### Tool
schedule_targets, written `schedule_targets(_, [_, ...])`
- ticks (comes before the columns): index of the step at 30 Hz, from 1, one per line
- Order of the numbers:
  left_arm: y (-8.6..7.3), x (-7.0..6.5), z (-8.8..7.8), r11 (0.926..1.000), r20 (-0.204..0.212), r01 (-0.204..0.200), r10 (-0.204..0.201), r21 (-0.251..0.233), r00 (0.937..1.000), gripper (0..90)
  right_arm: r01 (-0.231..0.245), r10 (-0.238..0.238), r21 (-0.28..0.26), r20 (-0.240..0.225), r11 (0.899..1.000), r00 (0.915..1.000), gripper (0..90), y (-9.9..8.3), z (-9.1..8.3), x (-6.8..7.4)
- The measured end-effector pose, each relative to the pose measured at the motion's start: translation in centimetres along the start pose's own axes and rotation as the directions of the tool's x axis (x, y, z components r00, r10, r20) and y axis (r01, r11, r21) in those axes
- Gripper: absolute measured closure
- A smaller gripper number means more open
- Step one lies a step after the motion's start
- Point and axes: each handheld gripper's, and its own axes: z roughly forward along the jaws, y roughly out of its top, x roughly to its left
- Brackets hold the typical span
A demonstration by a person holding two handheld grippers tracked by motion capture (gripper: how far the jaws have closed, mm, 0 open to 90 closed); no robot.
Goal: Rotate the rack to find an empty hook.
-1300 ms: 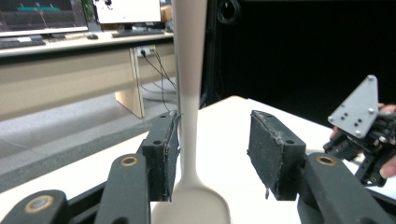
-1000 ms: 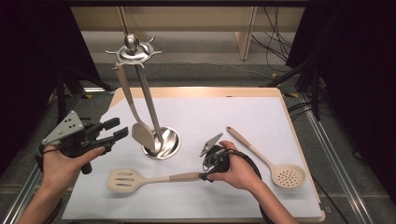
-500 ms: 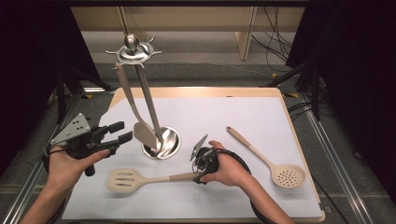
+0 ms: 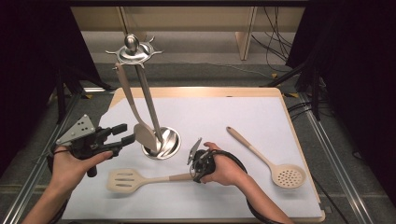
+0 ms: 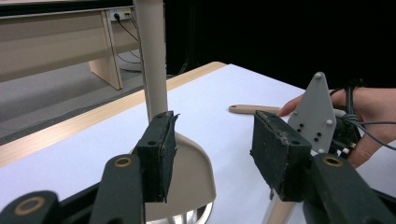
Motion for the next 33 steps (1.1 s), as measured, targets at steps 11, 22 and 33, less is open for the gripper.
schedule_targets(11, [-0.5, -0.2, 0.6, 0.9997, 0.014, 0.001, -0.002, 0.026, 0.9999, 48.4, 0.004, -0.005, -0.052, -0.019, 0.999, 0.9998, 66.4, -0.3, -0.5, 0.4])
schedule_targets(22, [-0.7, -0.4, 1.3, 0.9982, 0.043, -0.008, 0.005, 0.06, 0.9991, 48.0, -0.03, 0.018, -0.211, -0.058, 0.977, 0.9982, 66.9, -1.0, -2.4, -0.1])
schedule_targets(33, [-1.0, -0.8, 2.1, 0.9946, 0.071, -0.016, 0.009, 0.102, 0.9975, 47.6, -0.059, 0.036, -0.314, -0.079, 0.947, 0.9962, 67.9, -1.2, -3.9, -0.1])
